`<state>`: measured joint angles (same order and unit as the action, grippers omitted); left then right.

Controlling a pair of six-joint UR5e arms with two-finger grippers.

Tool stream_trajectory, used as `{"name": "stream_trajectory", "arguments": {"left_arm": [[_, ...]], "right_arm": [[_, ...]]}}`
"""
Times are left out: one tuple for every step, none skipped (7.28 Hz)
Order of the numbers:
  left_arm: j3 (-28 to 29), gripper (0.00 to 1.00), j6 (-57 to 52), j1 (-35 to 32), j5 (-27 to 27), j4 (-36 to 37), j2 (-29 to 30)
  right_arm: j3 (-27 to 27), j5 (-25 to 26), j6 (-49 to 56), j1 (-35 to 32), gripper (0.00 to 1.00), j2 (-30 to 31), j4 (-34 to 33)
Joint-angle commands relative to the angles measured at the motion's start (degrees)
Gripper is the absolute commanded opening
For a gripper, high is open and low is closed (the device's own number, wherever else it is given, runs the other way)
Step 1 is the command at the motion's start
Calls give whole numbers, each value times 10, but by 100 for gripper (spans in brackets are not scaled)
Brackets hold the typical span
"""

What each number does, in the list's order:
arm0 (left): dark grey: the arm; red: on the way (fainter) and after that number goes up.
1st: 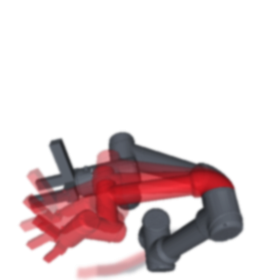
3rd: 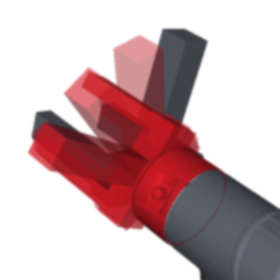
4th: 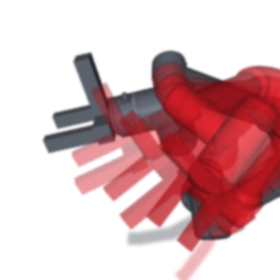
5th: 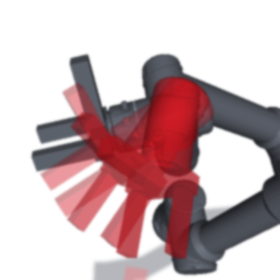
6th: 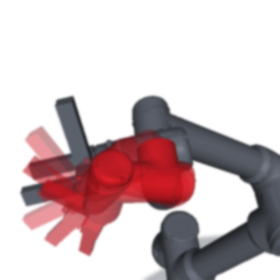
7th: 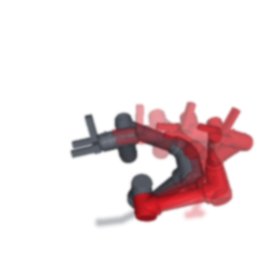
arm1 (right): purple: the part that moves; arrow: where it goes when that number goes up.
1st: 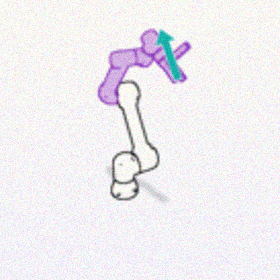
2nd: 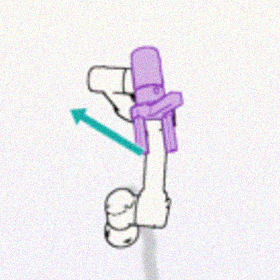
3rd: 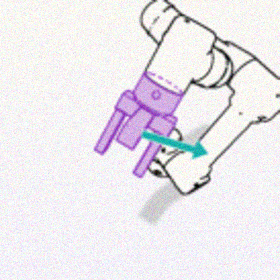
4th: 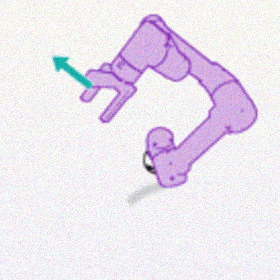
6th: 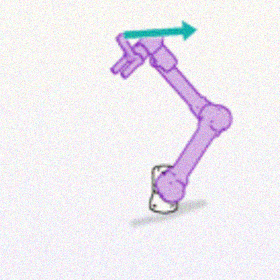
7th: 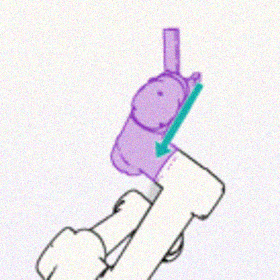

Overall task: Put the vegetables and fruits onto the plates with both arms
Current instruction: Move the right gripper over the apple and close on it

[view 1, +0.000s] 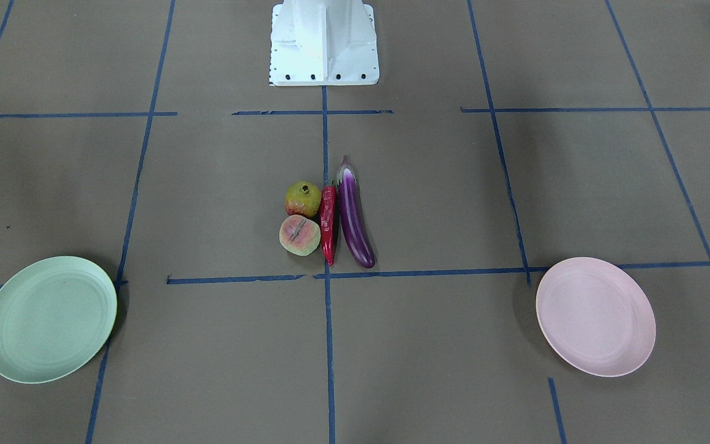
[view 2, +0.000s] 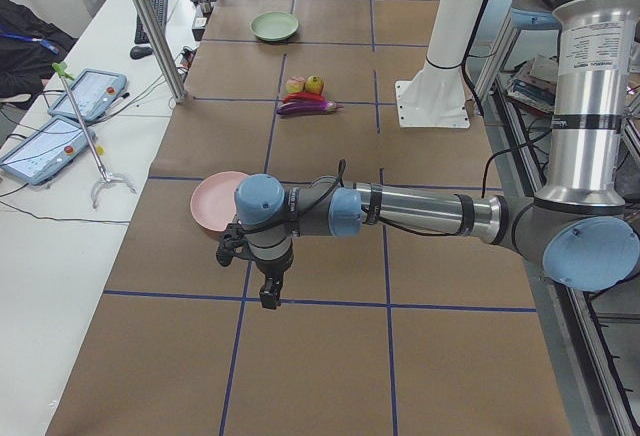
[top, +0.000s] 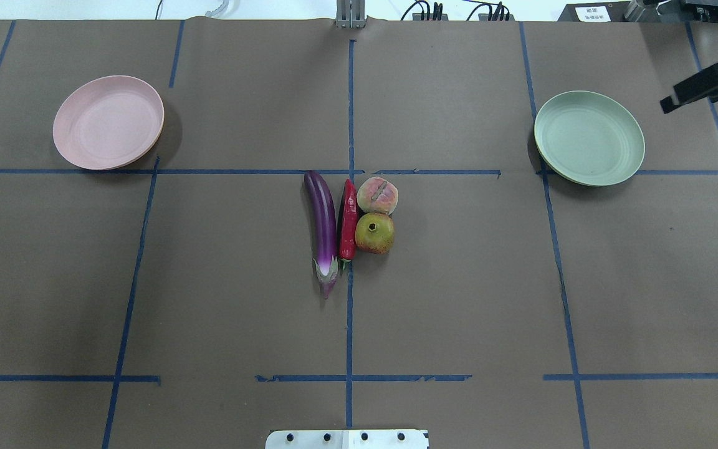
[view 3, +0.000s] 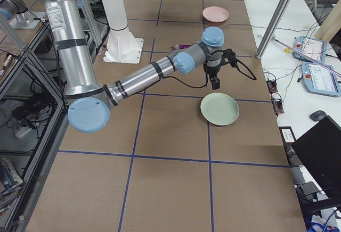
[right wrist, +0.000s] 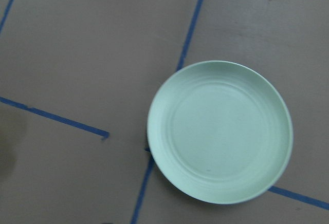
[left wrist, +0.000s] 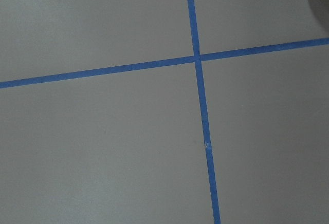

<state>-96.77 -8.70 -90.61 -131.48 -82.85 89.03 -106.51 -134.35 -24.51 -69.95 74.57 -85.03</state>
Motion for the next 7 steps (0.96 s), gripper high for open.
{"name": "stream_trajectory", "arguments": {"left_arm": [[0, 100, 0, 0, 0, 0, 0], [0, 100, 0, 0, 0, 0, 0], [0, 100, 0, 1, 0, 0, 0], [1, 100, 1, 1, 0, 0, 0], [1, 100, 1, 2, 0, 0, 0], [1, 100, 1, 2, 0, 1, 0], [1, 100, 1, 3, 0, 1, 0]], "right_arm": [[2, 102, -175, 133, 100, -94, -4], [4, 142, -230, 186, 100, -123, -5], [5, 188, -300, 238, 100, -146, -6], [10, 259, -353, 297, 100, -169, -13], [23, 322, -372, 342, 100, -212, -66], [56, 352, -386, 370, 100, -257, -98], [87, 381, -422, 396, 100, -279, -96]]}}
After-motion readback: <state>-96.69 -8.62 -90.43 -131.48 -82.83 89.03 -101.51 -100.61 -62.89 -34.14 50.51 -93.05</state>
